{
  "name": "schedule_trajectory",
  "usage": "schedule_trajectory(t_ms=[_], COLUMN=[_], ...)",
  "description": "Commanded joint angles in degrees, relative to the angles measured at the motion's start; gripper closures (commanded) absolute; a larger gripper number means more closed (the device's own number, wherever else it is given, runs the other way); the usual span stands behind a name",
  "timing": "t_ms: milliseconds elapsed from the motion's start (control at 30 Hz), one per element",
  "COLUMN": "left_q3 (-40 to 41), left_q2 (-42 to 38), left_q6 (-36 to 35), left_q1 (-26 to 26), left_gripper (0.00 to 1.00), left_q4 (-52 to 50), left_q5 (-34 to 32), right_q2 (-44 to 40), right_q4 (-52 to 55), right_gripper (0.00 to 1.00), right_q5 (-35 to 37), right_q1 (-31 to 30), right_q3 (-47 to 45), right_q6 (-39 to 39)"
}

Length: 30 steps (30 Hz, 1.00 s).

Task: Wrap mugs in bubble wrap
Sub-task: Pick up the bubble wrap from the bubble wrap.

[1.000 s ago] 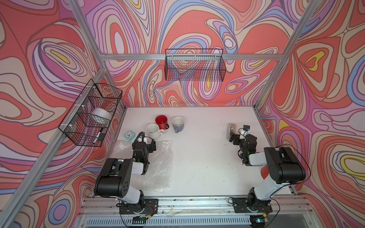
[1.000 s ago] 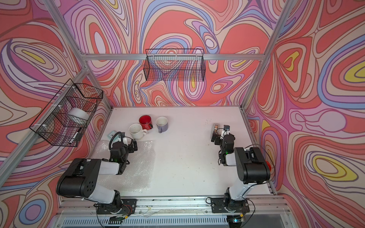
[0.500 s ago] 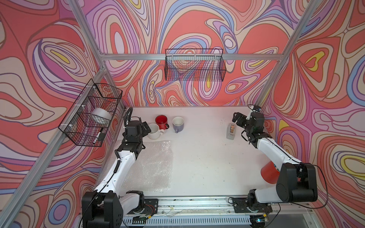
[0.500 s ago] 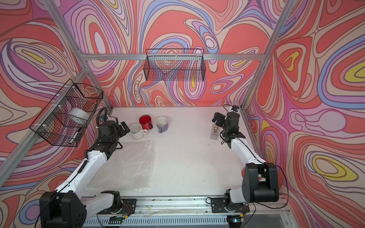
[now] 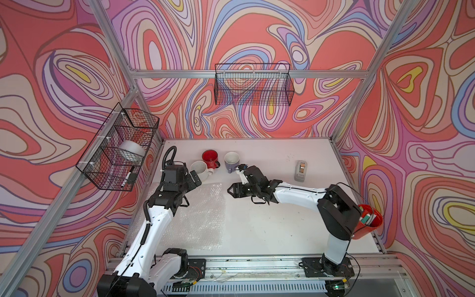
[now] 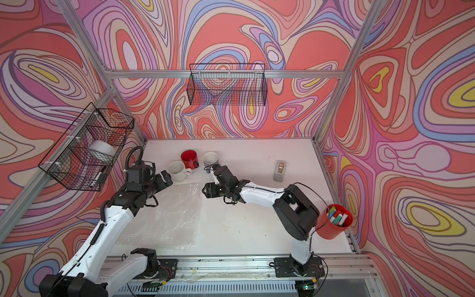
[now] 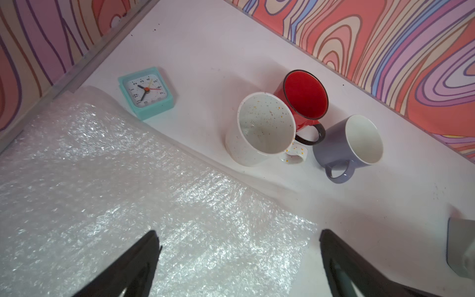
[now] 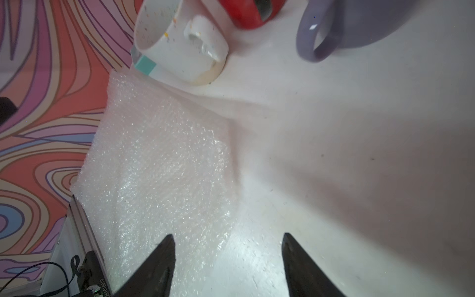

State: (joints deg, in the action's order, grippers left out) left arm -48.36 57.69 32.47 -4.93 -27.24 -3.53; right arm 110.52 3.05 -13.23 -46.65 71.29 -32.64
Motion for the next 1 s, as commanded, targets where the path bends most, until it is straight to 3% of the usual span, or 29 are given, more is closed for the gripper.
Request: schedule_trajectory(t_ms=[0, 167, 433, 767, 867, 967], left_q3=[1.6, 2.32, 1.72, 1.96, 1.87, 1.22], left_q2=[-1.38, -2.49, -2.23, -2.37, -2.92, -3.87], left_q6=[1.39, 1.37, 0.81, 0.97, 1.05, 0.83], left_q1=[-0.06, -0.08, -0.08, -0.08, -0.06, -0.08], left_gripper=[0.0, 0.0, 0.0, 0.0, 0.0, 0.0], left_q4=[-1.58, -1.76, -2.47, -3.12, -3.83, -5.45], left_q5=[4.1, 4.37, 4.59, 4.42, 3.96, 3.26], right_q2=[4.59, 12.17, 17.33, 17.34, 16.21, 14.55], right_q4=[-1.23, 1.65, 1.43, 2.47, 2.44, 3.1], right_gripper=[0.34, 0.35, 0.47, 0.89, 0.98, 1.0], right_q5=[-1.42, -2.92, -6.37, -7.94, -8.41, -10.11], right_q1=[0.45, 0.45, 0.44, 0.48, 0.45, 0.26], right_q3=[4.87, 13.17, 18.92, 21.26, 21.08, 21.79], right_q6=[0.68, 4.34, 4.65, 5.15, 5.23, 5.23])
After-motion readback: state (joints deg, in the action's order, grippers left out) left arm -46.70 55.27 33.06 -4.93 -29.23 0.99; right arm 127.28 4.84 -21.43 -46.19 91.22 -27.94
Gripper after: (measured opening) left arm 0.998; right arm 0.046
